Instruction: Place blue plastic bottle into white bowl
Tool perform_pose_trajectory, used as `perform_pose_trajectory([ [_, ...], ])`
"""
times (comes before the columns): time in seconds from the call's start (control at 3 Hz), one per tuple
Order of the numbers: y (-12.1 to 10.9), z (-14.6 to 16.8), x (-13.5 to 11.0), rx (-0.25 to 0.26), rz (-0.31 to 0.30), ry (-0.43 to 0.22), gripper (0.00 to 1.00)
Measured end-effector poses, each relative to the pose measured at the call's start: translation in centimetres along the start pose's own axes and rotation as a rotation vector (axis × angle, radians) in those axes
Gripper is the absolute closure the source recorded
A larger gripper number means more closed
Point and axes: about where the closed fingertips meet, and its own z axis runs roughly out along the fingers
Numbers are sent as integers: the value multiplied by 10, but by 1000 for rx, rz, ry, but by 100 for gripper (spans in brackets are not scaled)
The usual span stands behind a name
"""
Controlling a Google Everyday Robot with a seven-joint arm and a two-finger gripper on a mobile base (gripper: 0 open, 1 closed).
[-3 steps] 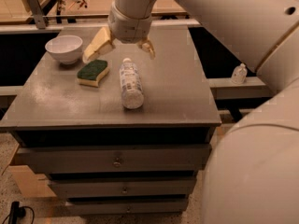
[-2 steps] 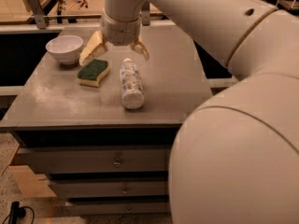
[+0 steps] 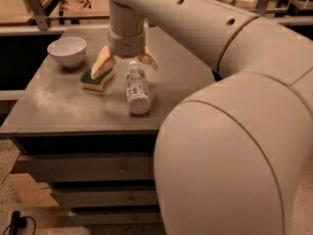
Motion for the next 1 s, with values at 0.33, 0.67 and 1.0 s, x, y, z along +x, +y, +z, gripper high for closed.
perform_pose_trajectory([
  [0.33,-14,19,2,22,16,28,18],
  [0.67,-25,30,5,34,16,49,42],
  [1.0,-28,20,4,11,-7,29,64],
])
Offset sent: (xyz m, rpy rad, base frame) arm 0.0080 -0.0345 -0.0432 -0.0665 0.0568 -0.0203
